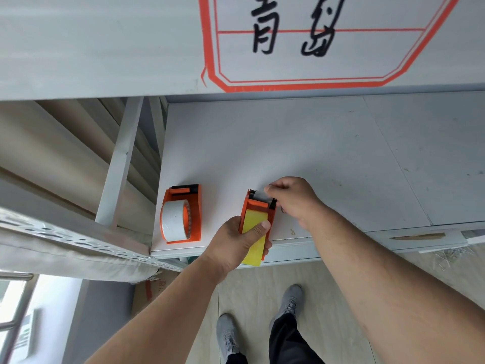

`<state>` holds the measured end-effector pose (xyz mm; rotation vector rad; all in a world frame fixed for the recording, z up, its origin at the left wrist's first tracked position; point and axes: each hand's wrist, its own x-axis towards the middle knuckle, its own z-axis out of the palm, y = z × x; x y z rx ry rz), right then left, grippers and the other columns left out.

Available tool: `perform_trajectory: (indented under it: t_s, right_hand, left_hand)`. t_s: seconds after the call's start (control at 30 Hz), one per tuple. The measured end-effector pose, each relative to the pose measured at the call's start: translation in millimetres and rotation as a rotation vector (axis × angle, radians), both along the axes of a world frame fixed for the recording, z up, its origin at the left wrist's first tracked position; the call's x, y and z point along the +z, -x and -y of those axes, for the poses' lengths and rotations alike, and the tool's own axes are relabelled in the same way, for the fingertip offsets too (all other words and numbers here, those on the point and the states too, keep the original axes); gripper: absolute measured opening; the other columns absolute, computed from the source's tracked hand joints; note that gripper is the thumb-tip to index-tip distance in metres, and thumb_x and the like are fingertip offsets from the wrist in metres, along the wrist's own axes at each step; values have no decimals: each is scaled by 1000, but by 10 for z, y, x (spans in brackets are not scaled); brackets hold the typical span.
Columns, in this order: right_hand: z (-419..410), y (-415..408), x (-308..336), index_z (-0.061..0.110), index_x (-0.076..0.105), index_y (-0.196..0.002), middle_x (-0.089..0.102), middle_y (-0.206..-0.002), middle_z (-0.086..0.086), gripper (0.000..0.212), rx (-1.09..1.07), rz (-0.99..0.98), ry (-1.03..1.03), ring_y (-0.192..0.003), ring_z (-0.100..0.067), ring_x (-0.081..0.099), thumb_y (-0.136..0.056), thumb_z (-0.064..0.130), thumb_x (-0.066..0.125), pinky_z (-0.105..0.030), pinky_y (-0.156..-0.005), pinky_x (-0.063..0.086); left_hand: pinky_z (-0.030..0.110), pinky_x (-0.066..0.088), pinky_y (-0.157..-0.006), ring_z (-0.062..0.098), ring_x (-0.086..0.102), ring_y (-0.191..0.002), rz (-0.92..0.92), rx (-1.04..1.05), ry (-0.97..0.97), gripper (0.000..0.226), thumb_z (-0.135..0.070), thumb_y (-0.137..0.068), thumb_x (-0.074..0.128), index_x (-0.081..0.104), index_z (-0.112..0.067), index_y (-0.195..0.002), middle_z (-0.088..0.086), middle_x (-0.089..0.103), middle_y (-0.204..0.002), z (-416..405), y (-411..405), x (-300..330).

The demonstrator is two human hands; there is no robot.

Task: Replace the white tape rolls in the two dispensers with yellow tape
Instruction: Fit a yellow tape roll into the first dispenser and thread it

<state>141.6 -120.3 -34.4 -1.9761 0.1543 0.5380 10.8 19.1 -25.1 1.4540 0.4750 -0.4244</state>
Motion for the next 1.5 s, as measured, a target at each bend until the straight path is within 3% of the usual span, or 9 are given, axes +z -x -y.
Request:
perform_trajectory:
  t_s: [0.17, 0.3, 0.4, 0.53, 0.77, 1.0, 1.13, 1.33, 1.5]
  right_hand:
    - [21, -35, 51, 17, 77, -94, 71, -79, -2, 8, -54, -185, -67, -67, -16, 53, -91, 24, 74, -29, -59, 44]
    - [32, -96, 93, 11, 77, -104, 82, -88, -1, 33, -63, -280, -61, -69, -15, 56, -93, 42, 71, -29, -59, 42]
    - [19, -104, 159, 14, 77, -104, 83, -92, -1, 40, -28, -257, -11, -73, -15, 60, -92, 52, 68, -30, -63, 44]
    - [-17, -55, 229, 13, 78, -102, 80, -93, -2, 31, 93, -179, 58, -77, -14, 60, -88, 40, 78, -32, -70, 47]
    - [-80, -102, 219, 9, 76, -101, 71, -85, 0, 21, 189, -119, 146, -74, -9, 59, -88, 25, 81, -24, -59, 42]
    - [-108, -226, 328, 8, 77, -99, 70, -79, 0, 21, 229, -126, 143, -74, -10, 58, -87, 25, 82, -25, -60, 42]
    - [-135, -287, 420, 11, 78, -96, 71, -78, 0, 18, 262, -128, 140, -73, -11, 57, -86, 26, 83, -25, -60, 42]
    - [-78, -462, 554, 15, 74, -88, 69, -82, -3, 11, 144, -135, 78, -71, -12, 56, -87, 24, 81, -25, -55, 37]
    - [24, -632, 709, 15, 72, -89, 69, -81, -2, 9, 97, -140, 54, -71, -11, 60, -89, 21, 79, -25, -59, 37]
  left_hand:
    - [20, 60, -61, 15, 75, -65, -14, -8, 7, 47, -38, -99, 68, 64, 5, -119, 22, 79, -90, -9, -14, 26]
    - [18, 59, -60, 12, 74, -63, -17, -21, 4, 47, -38, -100, 68, 65, 6, -118, 13, 77, -86, -10, -19, 50]
    - [20, 61, -61, 14, 73, -64, -22, -29, 5, 46, -38, -100, 68, 65, 6, -116, 13, 77, -85, -23, -25, 63]
    - [23, 62, -63, 18, 74, -67, -34, -33, 20, 45, -40, -99, 69, 67, 2, -113, 12, 78, -84, -40, -31, 72]
    - [23, 61, -64, 19, 75, -69, -35, -22, 31, 51, -43, -97, 70, 66, 4, -116, 12, 78, -84, -36, -16, 82]
    - [25, 60, -62, 21, 75, -69, 1, 39, 63, 51, -38, -98, 70, 61, 7, -119, 19, 77, -85, -40, 49, 154]
    - [26, 60, -63, 23, 75, -70, 24, 53, 53, 50, -41, -99, 67, 60, 4, -120, 30, 78, -95, -71, 93, 213]
    - [29, 60, -60, 27, 74, -64, 41, 116, 56, 72, -54, -84, 72, 60, 11, -114, 39, 72, -97, -93, 239, 219]
    - [29, 59, -62, 26, 75, -67, 38, 104, 75, 58, -45, -93, 73, 60, 7, -114, 33, 75, -88, -78, 426, 222]
